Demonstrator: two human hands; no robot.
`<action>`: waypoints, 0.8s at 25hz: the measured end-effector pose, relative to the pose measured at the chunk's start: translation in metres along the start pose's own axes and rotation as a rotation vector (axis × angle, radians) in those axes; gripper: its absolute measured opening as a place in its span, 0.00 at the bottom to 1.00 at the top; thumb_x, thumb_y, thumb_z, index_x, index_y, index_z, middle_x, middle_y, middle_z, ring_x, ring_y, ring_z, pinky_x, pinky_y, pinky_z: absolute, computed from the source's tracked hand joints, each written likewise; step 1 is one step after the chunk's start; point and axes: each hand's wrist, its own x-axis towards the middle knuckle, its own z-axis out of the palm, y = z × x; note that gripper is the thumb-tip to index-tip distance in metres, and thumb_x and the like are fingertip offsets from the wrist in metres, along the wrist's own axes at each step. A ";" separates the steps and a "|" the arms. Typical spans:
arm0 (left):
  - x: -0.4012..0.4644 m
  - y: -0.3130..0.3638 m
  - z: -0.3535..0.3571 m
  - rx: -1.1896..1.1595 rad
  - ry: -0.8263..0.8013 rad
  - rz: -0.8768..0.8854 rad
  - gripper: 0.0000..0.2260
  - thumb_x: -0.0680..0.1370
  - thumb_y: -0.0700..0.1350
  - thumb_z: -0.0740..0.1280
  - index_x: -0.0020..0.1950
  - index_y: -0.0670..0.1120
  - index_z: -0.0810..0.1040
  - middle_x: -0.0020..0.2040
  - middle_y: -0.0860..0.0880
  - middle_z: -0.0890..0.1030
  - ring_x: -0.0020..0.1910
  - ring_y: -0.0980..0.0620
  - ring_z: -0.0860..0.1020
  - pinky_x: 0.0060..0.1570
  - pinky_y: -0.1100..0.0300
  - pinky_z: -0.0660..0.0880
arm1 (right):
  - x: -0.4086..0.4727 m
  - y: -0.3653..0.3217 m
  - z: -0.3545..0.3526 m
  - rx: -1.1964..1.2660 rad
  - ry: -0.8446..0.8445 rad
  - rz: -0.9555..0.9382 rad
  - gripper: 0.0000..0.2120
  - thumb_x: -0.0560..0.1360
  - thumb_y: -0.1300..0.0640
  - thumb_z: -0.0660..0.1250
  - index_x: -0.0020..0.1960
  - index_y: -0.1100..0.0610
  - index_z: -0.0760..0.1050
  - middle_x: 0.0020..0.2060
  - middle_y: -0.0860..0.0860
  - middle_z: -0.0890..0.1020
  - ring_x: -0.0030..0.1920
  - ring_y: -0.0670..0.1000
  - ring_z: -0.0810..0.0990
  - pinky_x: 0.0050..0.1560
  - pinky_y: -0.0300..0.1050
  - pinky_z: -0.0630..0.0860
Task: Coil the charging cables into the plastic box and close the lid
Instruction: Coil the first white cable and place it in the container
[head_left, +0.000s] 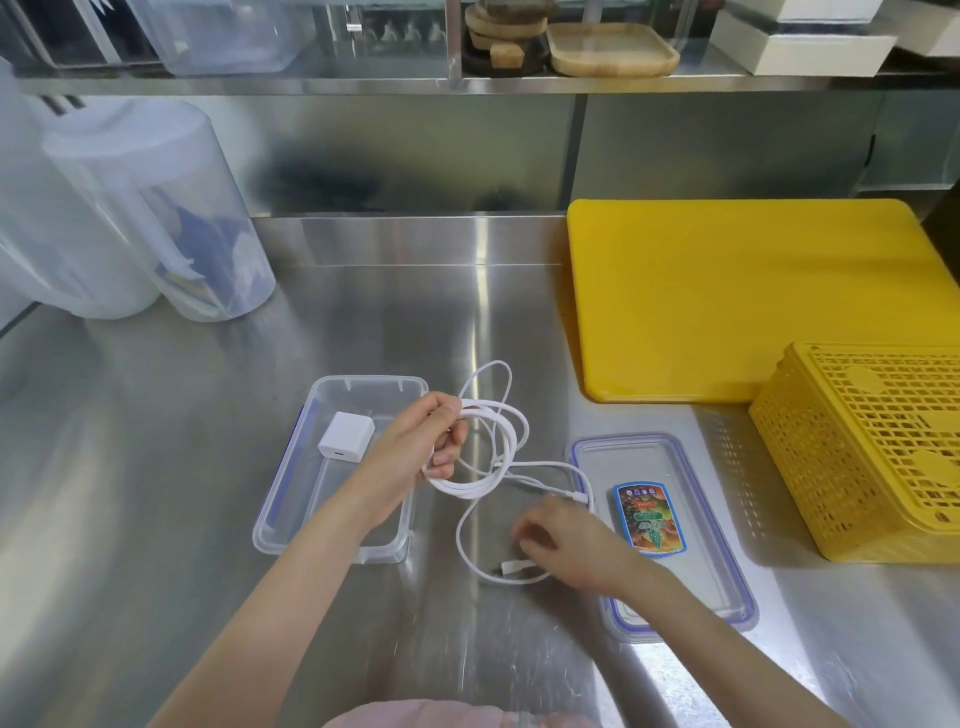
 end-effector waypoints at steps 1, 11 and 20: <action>0.000 0.000 0.001 -0.008 -0.002 -0.006 0.09 0.80 0.43 0.56 0.41 0.43 0.70 0.33 0.50 0.71 0.22 0.59 0.64 0.22 0.69 0.59 | -0.001 0.002 0.008 -0.095 -0.054 -0.024 0.11 0.75 0.56 0.60 0.55 0.55 0.75 0.54 0.55 0.76 0.56 0.53 0.75 0.55 0.41 0.69; -0.003 -0.002 0.005 -0.270 -0.042 -0.080 0.08 0.80 0.42 0.55 0.42 0.42 0.70 0.28 0.52 0.72 0.21 0.59 0.63 0.21 0.69 0.59 | -0.003 -0.013 0.003 0.436 0.268 -0.011 0.04 0.75 0.57 0.62 0.49 0.51 0.74 0.41 0.45 0.78 0.40 0.38 0.76 0.43 0.25 0.68; -0.002 -0.012 0.023 0.024 0.070 -0.047 0.10 0.81 0.43 0.54 0.40 0.45 0.67 0.32 0.51 0.65 0.22 0.60 0.60 0.20 0.70 0.59 | 0.000 -0.042 -0.022 0.998 0.361 0.006 0.10 0.72 0.63 0.65 0.46 0.50 0.68 0.41 0.50 0.76 0.38 0.37 0.75 0.42 0.30 0.72</action>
